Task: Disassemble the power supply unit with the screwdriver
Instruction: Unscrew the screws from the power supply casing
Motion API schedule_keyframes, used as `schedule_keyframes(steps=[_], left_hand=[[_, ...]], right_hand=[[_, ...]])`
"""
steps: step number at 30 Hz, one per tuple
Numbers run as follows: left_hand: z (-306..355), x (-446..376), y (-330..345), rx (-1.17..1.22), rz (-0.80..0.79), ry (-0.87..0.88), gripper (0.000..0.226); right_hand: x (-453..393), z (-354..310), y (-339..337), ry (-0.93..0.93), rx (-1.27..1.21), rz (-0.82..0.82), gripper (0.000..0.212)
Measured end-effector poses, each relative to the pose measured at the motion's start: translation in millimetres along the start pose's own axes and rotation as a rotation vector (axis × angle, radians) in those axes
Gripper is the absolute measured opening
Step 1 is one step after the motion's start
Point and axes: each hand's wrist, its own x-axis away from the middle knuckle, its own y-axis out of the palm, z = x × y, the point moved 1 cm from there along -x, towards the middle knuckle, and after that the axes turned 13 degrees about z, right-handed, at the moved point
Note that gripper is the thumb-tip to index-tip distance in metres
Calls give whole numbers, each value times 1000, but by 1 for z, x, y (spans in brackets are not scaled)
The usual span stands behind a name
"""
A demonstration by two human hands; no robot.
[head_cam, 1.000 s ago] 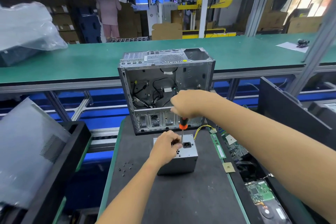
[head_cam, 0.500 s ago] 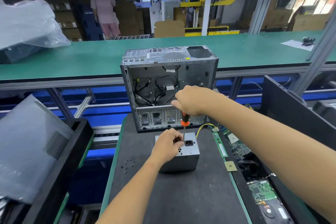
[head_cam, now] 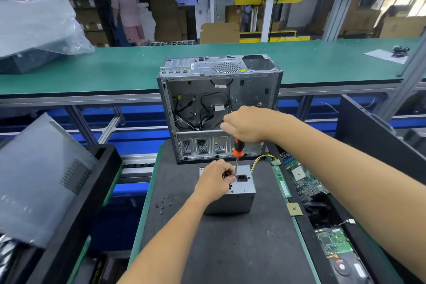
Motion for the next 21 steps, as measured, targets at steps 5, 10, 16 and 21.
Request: schedule_keyframes(steps=[5, 10, 16, 21], left_hand=[[-1, -2, 1, -6, -10, 5, 23], [-3, -3, 1, -6, -11, 5, 23], [-3, -3, 2, -15, 1, 20, 29], [-3, -3, 3, -18, 0, 10, 30]], right_hand=[[1, 8, 3, 8, -113, 25, 20], [8, 9, -5, -105, -305, -46, 29], [7, 6, 2, -48, -156, 3, 20], [3, 8, 5, -84, -67, 25, 16]])
